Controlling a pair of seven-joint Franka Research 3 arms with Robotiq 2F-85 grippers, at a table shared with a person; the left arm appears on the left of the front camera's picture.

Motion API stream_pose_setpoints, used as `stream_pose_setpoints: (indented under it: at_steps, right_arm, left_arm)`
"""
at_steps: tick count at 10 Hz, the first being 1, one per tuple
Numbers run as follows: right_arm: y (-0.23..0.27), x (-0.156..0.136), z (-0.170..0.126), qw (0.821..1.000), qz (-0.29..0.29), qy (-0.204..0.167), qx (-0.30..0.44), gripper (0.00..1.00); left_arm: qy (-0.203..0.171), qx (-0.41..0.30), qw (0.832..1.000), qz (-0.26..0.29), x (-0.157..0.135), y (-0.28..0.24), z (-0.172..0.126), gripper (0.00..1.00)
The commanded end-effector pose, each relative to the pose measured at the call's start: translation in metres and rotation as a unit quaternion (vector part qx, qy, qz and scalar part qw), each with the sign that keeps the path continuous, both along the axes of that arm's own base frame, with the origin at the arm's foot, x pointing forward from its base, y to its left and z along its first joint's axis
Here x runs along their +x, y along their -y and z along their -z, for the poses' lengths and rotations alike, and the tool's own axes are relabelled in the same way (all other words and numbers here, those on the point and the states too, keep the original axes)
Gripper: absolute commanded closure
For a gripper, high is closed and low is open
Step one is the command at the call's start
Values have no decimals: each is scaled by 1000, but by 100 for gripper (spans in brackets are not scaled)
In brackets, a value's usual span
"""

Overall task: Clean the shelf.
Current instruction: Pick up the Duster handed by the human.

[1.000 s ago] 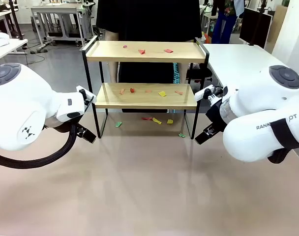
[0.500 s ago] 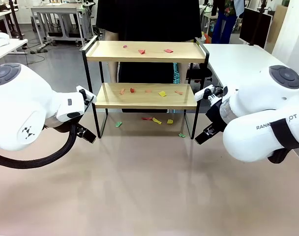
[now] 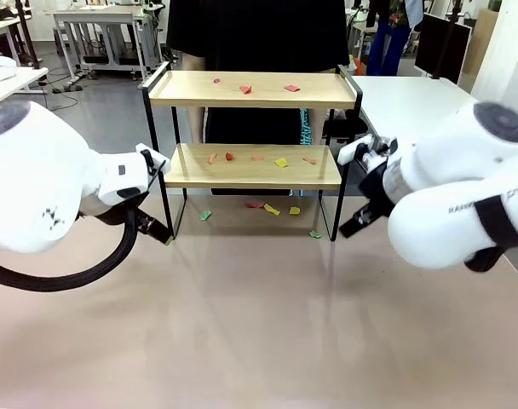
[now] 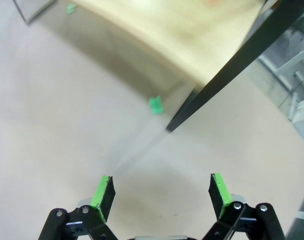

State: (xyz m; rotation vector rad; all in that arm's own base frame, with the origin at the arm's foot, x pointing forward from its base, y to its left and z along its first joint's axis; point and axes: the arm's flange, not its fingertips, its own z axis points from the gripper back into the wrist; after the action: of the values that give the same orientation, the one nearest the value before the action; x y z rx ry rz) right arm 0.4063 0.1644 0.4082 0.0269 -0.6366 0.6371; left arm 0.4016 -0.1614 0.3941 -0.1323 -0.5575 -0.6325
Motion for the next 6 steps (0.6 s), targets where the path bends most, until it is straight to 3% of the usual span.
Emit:
stream_pose_setpoints:
  at_steps: [1,3,6]
  right_arm:
    - [20,7,-68,999,5,42,18,0]
    - [54,5,-109,996,-10,68,51,0]
    - [138,6,-128,989,-68,63,111,0]
  left_arm:
    - [-1,-43,998,37,9,-40,-57,0]
    - [-3,-79,994,75,12,-74,-98,0]
    - [1,-148,971,186,22,-149,-126,0]
